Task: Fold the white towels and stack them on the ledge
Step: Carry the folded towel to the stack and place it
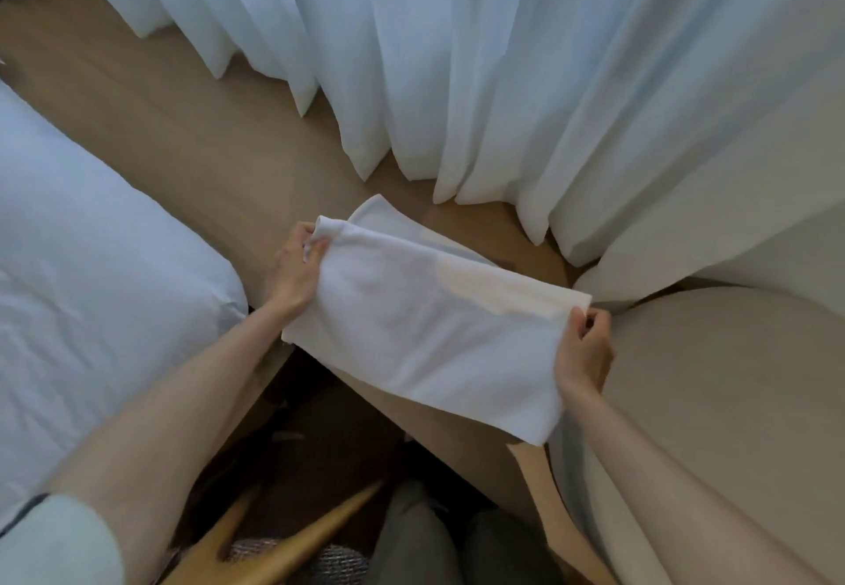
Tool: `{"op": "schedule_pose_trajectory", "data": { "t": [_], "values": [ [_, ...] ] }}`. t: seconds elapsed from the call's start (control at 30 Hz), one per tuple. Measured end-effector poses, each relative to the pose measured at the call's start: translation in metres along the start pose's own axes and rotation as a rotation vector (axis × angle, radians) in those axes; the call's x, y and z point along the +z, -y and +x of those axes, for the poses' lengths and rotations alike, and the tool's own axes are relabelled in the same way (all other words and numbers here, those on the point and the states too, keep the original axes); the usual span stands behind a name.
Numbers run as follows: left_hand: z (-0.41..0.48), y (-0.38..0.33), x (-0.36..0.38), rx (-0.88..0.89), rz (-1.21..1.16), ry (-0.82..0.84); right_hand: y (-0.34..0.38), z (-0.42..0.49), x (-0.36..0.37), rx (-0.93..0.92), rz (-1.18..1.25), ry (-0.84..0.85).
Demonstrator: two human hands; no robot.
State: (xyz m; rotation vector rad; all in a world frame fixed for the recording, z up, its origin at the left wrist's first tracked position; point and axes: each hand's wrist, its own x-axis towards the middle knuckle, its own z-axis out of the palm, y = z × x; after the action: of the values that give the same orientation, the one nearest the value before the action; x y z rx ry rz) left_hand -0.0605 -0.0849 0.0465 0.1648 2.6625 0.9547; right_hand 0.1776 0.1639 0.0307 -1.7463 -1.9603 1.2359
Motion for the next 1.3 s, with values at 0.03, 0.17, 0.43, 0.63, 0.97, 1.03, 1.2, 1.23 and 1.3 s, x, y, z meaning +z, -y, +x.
{"op": "schedule_pose_trajectory", "data": {
  "t": [0.03,0.17,0.43,0.63,0.97,1.03,1.2,1.23,1.3],
  "values": [
    [0.015,0.004,0.008,0.002,0.004,0.014,-0.003,0.007,0.011,0.02,0.0,-0.017],
    [0.072,0.026,0.043,0.001,0.012,0.036,-0.02,0.034,0.061,0.095,0.015,-0.036],
    [0.176,0.065,0.107,0.021,-0.047,0.084,-0.061,0.08,0.151,0.166,0.042,-0.075],
    [0.216,0.078,0.148,0.049,0.024,0.109,-0.081,0.099,0.184,0.19,0.078,-0.067],
    [0.216,0.096,0.166,0.081,0.081,0.048,-0.09,0.11,0.192,0.181,0.019,-0.074],
    [0.212,0.097,0.158,0.043,0.003,0.086,-0.091,0.104,0.185,0.223,0.059,-0.054],
    [0.188,0.104,0.13,-0.095,0.011,0.182,-0.095,0.073,0.164,0.274,0.079,0.114],
    [0.181,0.108,0.126,-0.124,0.043,0.211,-0.096,0.067,0.161,0.267,0.067,0.161],
    [0.169,0.113,0.121,-0.161,0.078,0.249,-0.094,0.058,0.159,0.245,0.043,0.241]
  ]
}}
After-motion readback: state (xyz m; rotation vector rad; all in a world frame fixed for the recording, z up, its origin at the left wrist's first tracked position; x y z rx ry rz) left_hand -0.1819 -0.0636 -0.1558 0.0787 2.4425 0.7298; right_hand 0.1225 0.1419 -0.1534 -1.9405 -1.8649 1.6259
